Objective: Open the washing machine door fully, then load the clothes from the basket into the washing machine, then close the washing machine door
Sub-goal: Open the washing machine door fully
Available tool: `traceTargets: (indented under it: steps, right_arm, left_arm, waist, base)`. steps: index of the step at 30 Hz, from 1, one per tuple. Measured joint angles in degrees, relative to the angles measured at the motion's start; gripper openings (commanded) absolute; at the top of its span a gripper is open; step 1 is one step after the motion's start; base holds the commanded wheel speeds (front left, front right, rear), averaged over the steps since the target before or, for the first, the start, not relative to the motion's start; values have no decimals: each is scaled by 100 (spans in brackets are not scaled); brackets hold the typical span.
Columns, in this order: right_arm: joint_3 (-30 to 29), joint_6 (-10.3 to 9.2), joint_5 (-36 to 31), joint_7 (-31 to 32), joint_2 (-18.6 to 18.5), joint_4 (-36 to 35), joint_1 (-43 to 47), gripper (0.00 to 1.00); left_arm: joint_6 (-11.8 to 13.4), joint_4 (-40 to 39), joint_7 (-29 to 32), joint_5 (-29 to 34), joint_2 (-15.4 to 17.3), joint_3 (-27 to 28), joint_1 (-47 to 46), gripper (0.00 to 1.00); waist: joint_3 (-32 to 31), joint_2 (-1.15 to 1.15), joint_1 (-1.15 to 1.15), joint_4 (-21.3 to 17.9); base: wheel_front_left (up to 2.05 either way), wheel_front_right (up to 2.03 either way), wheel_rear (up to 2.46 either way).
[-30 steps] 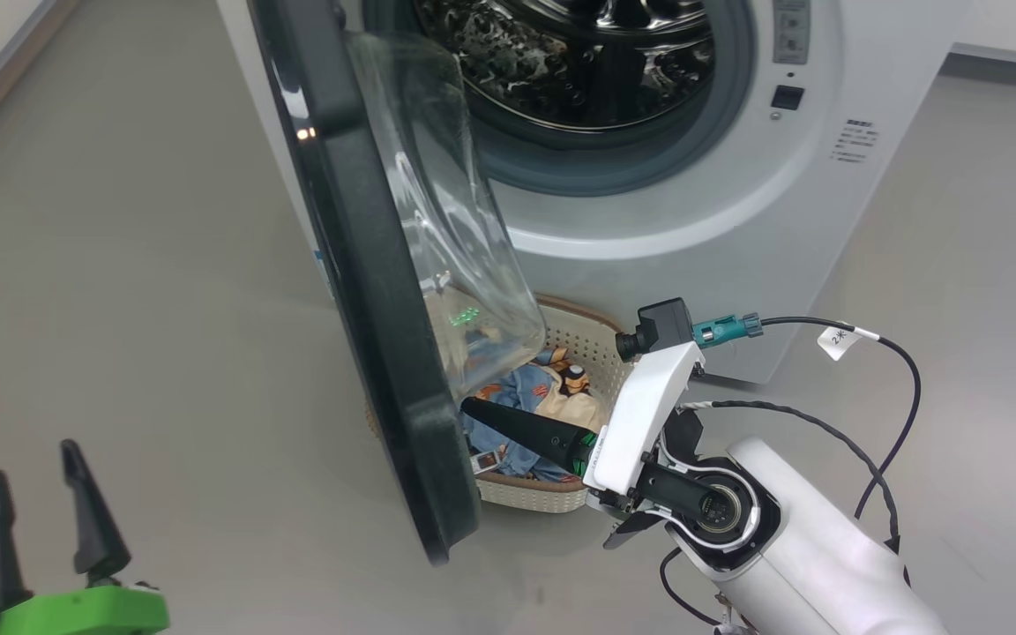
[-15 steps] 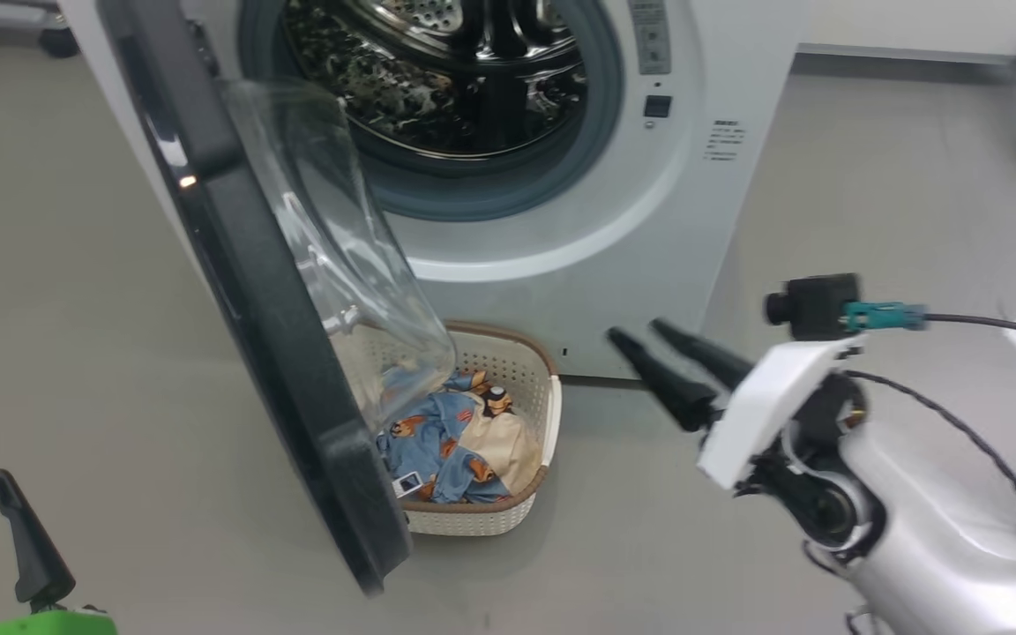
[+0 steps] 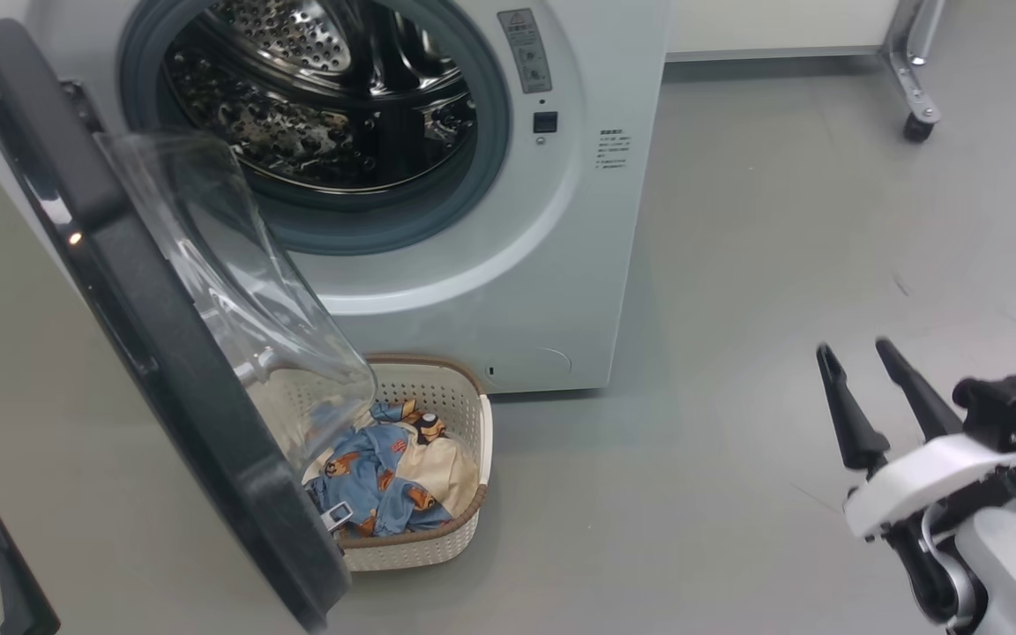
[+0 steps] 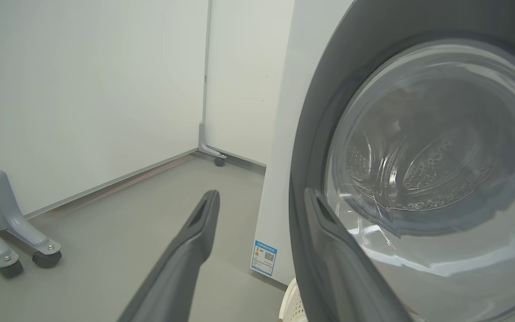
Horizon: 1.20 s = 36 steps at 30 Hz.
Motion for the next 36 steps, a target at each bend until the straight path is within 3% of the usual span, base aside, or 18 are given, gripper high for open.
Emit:
traceTargets:
  steps: [8,15,30,36]
  right_arm:
    - [-732,-449,-471,297,189,-31,505,100]
    - [-1445,-627,-1014,297,326,-290,878,100]
    - [-1990,-614,-1792,297,649,-366,1490,100]
    - [-2167,-481,-1960,297,802,-367,1557,100]
  left_arm:
    - [-107,54,0,34,1,90,308,100]
    - [-200,87,0,36,4,-92,413,100]
    - [-243,122,0,35,8,-215,425,100]
    - [-248,135,0,35,8,-223,425,100]
  waist:
    - [-121,0,0,-310]
    - [-156,0,0,-530]
    - [-137,0,0,-589]
    - [-142,0,0,-543]
  base:
    - [0,0,0]
    - [0,0,0]
    - [0,0,0]
    - [0,0,0]
